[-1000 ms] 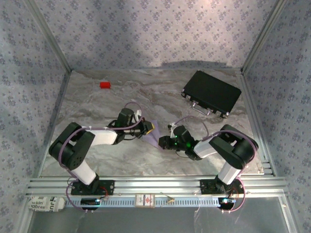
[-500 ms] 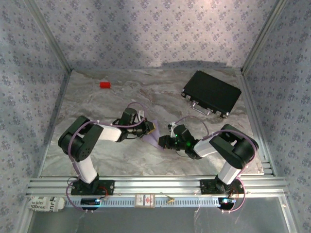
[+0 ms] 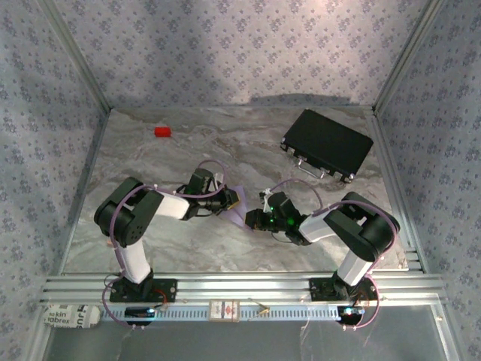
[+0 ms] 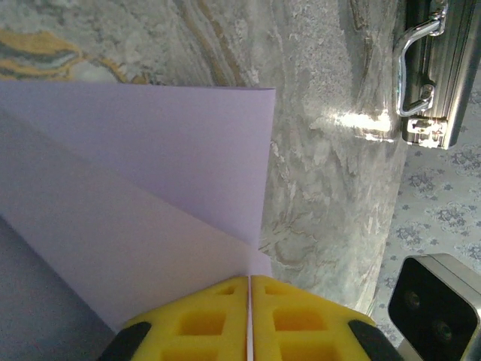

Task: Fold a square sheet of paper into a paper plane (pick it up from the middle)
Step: Fourth fold the wing at the center of the table.

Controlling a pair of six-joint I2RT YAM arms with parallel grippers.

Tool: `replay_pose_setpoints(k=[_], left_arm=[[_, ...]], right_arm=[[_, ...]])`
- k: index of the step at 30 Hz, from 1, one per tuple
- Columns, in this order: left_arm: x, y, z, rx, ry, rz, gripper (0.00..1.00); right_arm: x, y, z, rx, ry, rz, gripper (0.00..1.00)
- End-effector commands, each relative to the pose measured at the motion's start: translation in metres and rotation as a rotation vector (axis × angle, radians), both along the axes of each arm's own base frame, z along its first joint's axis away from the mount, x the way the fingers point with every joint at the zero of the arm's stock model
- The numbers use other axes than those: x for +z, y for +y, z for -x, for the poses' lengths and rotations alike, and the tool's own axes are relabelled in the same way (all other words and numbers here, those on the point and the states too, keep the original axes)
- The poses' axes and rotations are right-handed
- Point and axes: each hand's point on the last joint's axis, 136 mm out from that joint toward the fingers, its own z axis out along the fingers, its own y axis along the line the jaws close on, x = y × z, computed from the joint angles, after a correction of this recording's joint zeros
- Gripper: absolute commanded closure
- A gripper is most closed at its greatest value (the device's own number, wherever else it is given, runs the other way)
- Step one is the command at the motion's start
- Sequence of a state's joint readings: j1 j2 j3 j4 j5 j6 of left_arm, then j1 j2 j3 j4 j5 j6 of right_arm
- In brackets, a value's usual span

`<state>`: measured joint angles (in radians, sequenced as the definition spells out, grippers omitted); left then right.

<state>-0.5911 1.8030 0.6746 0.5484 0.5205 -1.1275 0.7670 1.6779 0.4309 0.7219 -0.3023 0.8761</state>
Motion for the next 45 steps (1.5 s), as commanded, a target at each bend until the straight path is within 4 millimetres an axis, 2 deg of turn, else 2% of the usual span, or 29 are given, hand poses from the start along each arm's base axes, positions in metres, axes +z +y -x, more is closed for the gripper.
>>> replay_pose_setpoints(k=[1, 16, 18, 22, 24, 28, 37, 45], left_arm=[[0.011, -0.008, -0.005, -0.027, -0.057, 0.03, 0.88], [0.018, 0.011, -0.001, 0.04, -0.1, -0.01, 0.81], [0.019, 0.016, 0.001, 0.052, -0.102, -0.021, 0.72], [0.026, 0.024, 0.003, 0.071, -0.115, -0.049, 0.68], [0.026, 0.029, 0.005, 0.084, -0.109, -0.076, 0.68], [0.024, 0.033, 0.008, 0.073, -0.098, -0.112, 0.74], [0.013, 0.021, 0.008, 0.018, -0.056, -0.101, 0.82], [0.008, 0.018, 0.009, 0.005, -0.043, -0.096, 0.84]], right_arm=[[-0.035, -0.014, 0.016, -0.014, 0.114, 0.1, 0.93], [-0.029, -0.013, 0.018, -0.037, 0.08, 0.091, 0.93], [-0.028, -0.013, 0.018, -0.032, 0.076, 0.095, 0.93], [-0.022, -0.011, 0.018, -0.014, 0.053, 0.094, 0.93], [-0.02, -0.011, 0.018, -0.008, 0.043, 0.096, 0.92], [-0.019, -0.011, 0.019, -0.004, 0.038, 0.096, 0.92], [-0.008, 0.0, 0.017, 0.042, 0.016, 0.093, 0.87], [-0.002, 0.0, 0.014, 0.066, 0.009, 0.154, 0.82]])
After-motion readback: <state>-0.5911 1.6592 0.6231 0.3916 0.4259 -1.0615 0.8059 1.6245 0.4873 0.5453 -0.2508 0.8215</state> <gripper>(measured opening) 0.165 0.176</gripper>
